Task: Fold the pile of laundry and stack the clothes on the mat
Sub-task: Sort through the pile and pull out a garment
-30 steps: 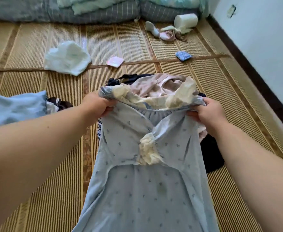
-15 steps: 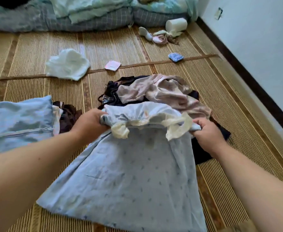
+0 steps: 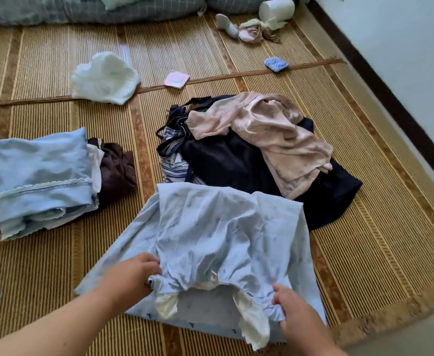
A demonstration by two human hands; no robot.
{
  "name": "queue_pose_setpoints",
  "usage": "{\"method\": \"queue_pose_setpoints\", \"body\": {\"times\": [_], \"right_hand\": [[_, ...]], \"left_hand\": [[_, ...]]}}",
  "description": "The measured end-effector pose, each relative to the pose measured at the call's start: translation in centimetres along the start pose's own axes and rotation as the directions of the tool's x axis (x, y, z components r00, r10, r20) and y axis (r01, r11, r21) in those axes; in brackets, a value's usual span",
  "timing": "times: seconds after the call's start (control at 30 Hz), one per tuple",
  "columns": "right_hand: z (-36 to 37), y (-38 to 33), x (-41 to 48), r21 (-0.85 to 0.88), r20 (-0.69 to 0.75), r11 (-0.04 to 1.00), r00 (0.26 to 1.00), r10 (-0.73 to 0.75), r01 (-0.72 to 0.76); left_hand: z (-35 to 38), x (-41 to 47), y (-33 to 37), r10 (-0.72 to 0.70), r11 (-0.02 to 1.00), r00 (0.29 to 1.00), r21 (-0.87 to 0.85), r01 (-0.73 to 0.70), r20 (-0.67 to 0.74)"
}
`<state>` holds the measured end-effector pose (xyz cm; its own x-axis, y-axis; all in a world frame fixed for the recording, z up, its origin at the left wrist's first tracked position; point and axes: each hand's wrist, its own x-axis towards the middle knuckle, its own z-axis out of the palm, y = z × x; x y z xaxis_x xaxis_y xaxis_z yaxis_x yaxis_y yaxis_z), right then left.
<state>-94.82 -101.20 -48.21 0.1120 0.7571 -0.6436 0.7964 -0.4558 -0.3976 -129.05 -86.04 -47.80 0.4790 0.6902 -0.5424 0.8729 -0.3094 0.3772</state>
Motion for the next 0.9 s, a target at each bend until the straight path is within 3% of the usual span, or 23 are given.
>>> {"method": "queue_pose_setpoints", "body": {"times": [0.17,0.3,0.37,0.43,0.67,0.73,0.8,0.9], "right_hand": [[2.6,-0.7,1.6,-0.158,0.152,0.987,0.988,-0.001,0.025],[2.3,-4.0,2.9,-0.271,-0.11,0.962,0.994,-0.007,-0.023],[2.5,-5.8,3.8,-0.3,-0.121,0.953,0.989,-0.086,0.047],[2.9,-7.2,5.1,-0.351,-0.039,0.931,0.992,-0.122,0.101],[2.8,-9.3,10.0,-0.356,0.311,0.934,0.938,0.151,-0.032],[2.3,-11.0,10.2,-0.349,0.231,0.932,0.955,0.189,-0.1],[1.9,-13.3,10.3,-0.285,0.019,0.949,0.989,0.145,-0.134],[1.8,-16.7,10.6,-0.146,-0.163,0.987,0.982,-0.097,0.073]], "left_hand": [[2.7,0.0,-0.9,-0.103,0.99,0.97,0.114,0.079,0.221],[3.6,0.8,-1.9,-0.266,0.963,0.959,-0.009,0.268,0.094],[3.8,1.3,-3.0,-0.366,0.926,0.931,-0.094,0.366,0.014],[3.9,1.5,-4.4,-0.466,0.878,0.885,-0.131,0.461,-0.01],[5.0,1.7,-9.2,-0.675,0.722,0.735,-0.151,0.675,0.062],[5.0,1.6,-10.0,-0.705,0.683,0.706,-0.201,0.702,0.074],[4.8,1.4,-10.5,-0.738,0.642,0.673,-0.264,0.72,0.041],[3.9,1.1,-10.2,-0.642,0.704,0.761,-0.321,0.633,0.094]]}}
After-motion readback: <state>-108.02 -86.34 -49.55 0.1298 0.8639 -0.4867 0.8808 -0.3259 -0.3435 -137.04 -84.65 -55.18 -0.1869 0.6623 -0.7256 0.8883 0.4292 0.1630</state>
